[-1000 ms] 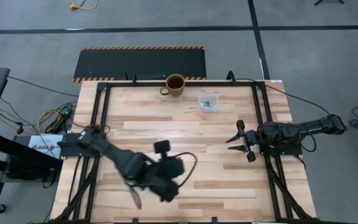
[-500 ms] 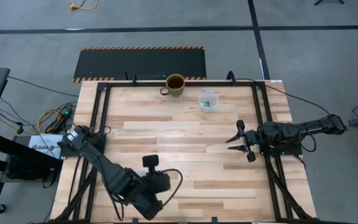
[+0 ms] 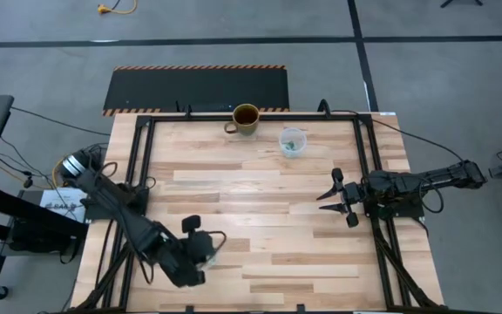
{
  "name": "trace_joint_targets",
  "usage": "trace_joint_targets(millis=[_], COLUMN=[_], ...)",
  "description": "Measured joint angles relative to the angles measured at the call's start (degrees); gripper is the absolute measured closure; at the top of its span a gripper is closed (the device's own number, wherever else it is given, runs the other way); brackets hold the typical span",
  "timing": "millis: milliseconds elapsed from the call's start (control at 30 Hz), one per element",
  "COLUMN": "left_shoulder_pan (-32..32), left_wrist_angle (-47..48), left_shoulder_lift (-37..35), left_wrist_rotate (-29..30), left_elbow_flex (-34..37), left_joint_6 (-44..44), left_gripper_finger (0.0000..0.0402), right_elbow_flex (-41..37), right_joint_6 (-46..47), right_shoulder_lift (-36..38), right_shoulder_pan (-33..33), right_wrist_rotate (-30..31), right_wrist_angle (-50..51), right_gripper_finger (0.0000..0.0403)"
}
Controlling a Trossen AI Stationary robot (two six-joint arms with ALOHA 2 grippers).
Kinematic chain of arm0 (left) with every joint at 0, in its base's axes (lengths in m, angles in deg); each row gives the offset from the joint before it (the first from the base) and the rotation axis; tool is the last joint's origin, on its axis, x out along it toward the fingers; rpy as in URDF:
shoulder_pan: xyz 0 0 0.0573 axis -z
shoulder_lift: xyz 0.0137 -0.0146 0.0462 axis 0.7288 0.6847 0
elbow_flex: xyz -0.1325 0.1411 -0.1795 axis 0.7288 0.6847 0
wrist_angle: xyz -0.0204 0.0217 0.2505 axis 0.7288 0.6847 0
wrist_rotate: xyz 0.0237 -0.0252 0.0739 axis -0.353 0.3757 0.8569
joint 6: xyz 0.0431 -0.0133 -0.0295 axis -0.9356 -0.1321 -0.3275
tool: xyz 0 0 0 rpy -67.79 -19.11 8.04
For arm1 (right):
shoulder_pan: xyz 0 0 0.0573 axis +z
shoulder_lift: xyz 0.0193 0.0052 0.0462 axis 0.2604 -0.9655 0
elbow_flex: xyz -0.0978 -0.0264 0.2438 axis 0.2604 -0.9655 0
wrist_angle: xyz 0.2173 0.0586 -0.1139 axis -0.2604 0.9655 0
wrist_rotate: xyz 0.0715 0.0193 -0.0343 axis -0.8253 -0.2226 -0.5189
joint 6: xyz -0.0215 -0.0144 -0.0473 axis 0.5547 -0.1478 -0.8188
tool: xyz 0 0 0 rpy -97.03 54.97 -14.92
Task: Pick and place items into bin
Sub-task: Put the stevia packet into the bottom transparent bin, then return to Home Position
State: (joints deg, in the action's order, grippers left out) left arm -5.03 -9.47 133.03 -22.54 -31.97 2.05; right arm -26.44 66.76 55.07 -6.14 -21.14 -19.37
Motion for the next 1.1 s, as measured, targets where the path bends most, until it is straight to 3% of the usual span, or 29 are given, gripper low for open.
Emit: trace_joint_targets(millis=[167,333,567,767,1100], left_shoulder_pan=[0.09,-0.01,0.08,0.2,0.2], left_wrist_angle=[-12.67,-22.33,-21.04,-19.84,-18.14], left_shoulder_lift=[-6.43,-12.39,-16.44,-16.69,-16.72], left_wrist_rotate=[-5.23,-5.09,-3.81,-8.62,-9.33], left_elbow_flex=[16.45,24.7,25.57,25.57,25.57], left_joint_6=[5.01,5.94,2.16,-0.06,-1.48], left_gripper_finger=[0.0401,0.0401,0.0401,0.0396,0.0308], right_elbow_flex=[0.0,0.0,0.0,-0.01,-0.01], right_joint_6=[0.0,0.0,0.0,0.0,0.0], right_shoulder_lift=[0.0,-0.01,-0.02,-0.01,-0.01], right_shoulder_pan=[0.0,0.0,0.0,0.0,0.0], right_wrist_rotate=[0.0,0.0,0.0,0.0,0.0], right_wrist_angle=[-0.01,-0.01,-0.01,-0.01,-0.01], right_gripper_finger=[0.028,0.028,0.028,0.028,0.028])
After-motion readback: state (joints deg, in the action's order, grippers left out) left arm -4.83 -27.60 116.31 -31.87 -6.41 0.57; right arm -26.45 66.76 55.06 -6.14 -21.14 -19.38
